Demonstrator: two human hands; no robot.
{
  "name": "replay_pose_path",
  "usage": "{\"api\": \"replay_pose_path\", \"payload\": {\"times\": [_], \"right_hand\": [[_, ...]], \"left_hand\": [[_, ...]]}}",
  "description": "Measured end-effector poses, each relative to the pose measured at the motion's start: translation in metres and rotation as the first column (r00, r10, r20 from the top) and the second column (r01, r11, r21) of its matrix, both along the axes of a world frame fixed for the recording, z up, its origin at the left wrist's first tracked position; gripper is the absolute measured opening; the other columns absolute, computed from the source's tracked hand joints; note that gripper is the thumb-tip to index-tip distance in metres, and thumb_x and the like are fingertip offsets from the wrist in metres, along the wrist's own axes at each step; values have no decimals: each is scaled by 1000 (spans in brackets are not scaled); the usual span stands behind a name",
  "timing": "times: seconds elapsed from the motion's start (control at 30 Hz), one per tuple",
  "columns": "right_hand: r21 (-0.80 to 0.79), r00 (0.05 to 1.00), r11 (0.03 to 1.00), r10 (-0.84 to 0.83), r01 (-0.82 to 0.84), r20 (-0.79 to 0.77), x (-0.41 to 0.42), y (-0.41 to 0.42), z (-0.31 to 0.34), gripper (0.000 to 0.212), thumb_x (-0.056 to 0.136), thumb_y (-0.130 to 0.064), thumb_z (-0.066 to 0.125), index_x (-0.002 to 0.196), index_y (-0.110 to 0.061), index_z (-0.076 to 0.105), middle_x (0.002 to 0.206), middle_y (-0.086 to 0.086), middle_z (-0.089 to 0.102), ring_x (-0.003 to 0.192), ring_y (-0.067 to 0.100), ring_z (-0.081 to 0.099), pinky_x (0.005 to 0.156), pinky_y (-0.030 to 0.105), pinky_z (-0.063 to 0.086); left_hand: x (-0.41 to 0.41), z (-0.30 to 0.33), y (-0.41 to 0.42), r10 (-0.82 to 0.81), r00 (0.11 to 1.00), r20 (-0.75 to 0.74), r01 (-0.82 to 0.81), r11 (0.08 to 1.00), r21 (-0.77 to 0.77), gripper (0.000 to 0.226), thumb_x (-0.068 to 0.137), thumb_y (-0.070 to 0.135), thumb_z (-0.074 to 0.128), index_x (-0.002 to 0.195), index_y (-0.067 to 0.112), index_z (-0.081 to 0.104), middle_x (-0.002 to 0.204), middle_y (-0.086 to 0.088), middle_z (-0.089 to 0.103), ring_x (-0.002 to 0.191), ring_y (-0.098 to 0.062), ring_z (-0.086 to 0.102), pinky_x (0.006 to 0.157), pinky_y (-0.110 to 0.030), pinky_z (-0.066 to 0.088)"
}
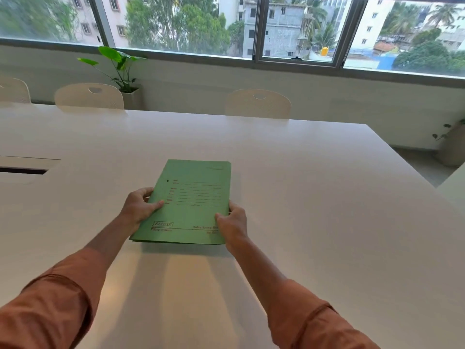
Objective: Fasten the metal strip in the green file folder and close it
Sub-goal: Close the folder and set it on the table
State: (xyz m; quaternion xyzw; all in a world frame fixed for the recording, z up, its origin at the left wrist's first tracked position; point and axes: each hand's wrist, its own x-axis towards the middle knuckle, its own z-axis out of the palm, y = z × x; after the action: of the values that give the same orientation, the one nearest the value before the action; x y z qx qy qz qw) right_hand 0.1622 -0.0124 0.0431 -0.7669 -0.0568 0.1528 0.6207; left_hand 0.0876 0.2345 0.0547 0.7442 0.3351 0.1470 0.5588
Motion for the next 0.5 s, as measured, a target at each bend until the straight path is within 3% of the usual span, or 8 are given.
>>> {"api": "replay_pose_path", "payload": {"times": [0.07,0.2,0.3,0.37,0.5], "right_hand": [[-47,1000,999,-3,3,9,5,16,-3,39,88,5,63,124,-10,72,118,11,76,101,28,75,86,44,65],[-156,999,988,3,3,38,13,39,-9,40,85,2,68,124,-5,71,120,16,74,106,31,73,92,42,63],[-232,998,973,13,0,55,16,48,-14,43,85,0,70,128,-3,66,124,17,65,111,32,69,97,37,60],[-281,996,960,26,-1,84,17,49,-15,45,86,-1,72,130,-1,63,126,16,59,109,27,65,94,21,55],[-357,995,934,45,-10,91,20,48,-20,52,88,-4,75,135,2,56,122,11,49,112,26,60,84,4,38]], "left_hand": [[4,-4,13,-1,1000,-16,1,1000,5,65,86,-3,81,146,0,55,133,-25,65,108,-42,71,97,-53,60],[11,-12,29,-33,999,-40,34,999,25,57,84,-5,82,138,0,62,108,-12,72,77,-23,71,64,-31,62],[18,-20,36,-50,997,-56,52,998,35,57,83,-4,83,136,2,63,114,-20,71,84,-32,73,79,-44,64],[22,-23,38,-56,996,-74,59,998,30,60,83,-4,84,138,3,62,118,-21,70,95,-39,73,91,-55,63],[27,-27,39,-51,991,-125,57,997,45,68,82,-2,85,143,3,58,129,-23,70,112,-45,71,100,-59,59]]}}
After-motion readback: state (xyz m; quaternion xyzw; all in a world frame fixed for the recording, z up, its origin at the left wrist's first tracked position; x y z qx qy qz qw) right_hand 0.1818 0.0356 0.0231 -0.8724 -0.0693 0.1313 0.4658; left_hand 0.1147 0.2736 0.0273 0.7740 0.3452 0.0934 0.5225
